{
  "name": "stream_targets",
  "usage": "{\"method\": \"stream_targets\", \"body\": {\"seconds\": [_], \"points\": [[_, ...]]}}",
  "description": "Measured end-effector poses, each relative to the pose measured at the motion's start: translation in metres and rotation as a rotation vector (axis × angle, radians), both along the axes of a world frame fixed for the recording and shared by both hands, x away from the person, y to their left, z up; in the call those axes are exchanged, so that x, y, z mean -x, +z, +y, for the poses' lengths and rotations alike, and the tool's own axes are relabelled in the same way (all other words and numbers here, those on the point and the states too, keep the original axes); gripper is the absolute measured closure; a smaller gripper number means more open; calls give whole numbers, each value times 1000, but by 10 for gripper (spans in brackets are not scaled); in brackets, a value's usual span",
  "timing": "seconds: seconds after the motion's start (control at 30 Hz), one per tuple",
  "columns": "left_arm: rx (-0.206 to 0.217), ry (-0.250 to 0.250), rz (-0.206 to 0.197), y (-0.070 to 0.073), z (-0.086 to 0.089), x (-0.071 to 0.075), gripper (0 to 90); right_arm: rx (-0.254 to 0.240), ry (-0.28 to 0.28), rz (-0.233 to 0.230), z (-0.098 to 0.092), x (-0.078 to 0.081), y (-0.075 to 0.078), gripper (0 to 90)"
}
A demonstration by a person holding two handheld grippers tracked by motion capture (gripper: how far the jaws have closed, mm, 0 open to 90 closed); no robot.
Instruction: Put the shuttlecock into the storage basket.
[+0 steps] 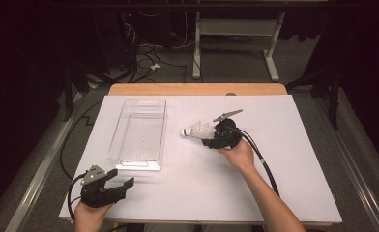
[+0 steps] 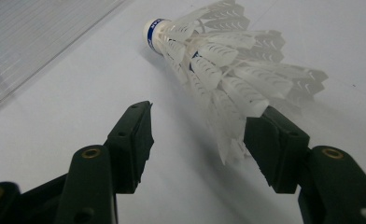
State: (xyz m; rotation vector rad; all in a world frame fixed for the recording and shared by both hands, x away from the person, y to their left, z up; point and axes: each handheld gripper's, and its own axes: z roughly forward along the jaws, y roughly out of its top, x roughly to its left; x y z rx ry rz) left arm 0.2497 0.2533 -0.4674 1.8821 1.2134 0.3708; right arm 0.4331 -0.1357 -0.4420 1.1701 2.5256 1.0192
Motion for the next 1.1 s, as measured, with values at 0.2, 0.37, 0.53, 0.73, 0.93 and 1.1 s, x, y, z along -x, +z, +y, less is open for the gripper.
{"method": "stream_targets", "body": {"seconds": [0.2,0.37,0.53,0.73,0.93,1.1], "points": [[-3,-3,5,-1,0,-2,270,-5,-2,-29,3,-3,-2,434],[-3,-1,2,-1,1,-1,270,-18,-22,-14,2,-7,-7,456],[-2,-2,3,-1,1,-2,270,-24,-28,-6,4,-10,-11,478],[-5,-2,3,-1,0,-2,270,-22,-26,-16,8,-11,-10,506],[-4,-2,2,-1,0,-2,270,-4,-19,-17,14,-12,-7,545],[-4,-3,3,0,1,-1,271,12,-18,-4,18,-15,-5,593]]}}
